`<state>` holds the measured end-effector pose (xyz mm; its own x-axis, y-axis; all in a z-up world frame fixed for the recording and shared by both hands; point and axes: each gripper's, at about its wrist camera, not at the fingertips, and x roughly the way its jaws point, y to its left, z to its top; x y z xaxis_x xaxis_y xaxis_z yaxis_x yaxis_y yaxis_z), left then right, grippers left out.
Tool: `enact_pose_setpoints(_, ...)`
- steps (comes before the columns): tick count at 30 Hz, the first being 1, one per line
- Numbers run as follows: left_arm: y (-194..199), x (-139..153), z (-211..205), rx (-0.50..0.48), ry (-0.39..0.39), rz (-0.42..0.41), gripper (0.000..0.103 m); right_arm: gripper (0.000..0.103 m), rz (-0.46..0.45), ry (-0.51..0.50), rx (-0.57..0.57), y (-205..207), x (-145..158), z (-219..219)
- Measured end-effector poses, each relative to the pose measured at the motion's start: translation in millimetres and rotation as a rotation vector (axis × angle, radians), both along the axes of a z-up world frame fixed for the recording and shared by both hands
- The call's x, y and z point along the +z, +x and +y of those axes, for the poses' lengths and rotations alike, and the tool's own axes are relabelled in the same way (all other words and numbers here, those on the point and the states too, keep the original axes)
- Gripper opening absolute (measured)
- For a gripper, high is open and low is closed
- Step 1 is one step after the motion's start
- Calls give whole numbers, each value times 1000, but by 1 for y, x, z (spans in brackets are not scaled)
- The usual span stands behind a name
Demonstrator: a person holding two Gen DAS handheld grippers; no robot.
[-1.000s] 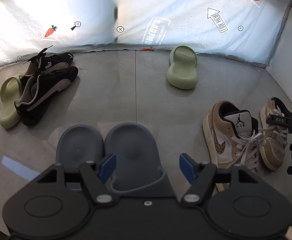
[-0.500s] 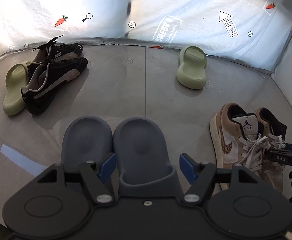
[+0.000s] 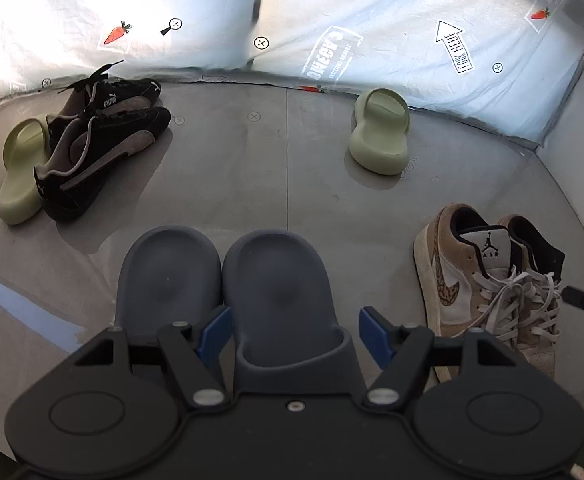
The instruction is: Organize scattered shoes
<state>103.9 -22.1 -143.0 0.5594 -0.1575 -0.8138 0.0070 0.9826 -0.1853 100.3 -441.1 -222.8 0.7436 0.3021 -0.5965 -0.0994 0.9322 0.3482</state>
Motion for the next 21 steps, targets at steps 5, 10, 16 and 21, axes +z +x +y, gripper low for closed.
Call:
enact_pose_setpoints(5,-5,4,-2,-14,26,-18,71,89,-17,39,110,13,-38,15)
enact_pose_setpoints(10,-10,3,8,13,25,-9,71,89,3,9,204,12,-36,43)
enact_pose_setpoints(16,-14,4,27,58,3,-12,71,89,-12,-17,292,4,-38,91)
enact_pose_setpoints(21,-16,5,34,62,-1,-26,71,89,-7,-42,326,11,-35,115)
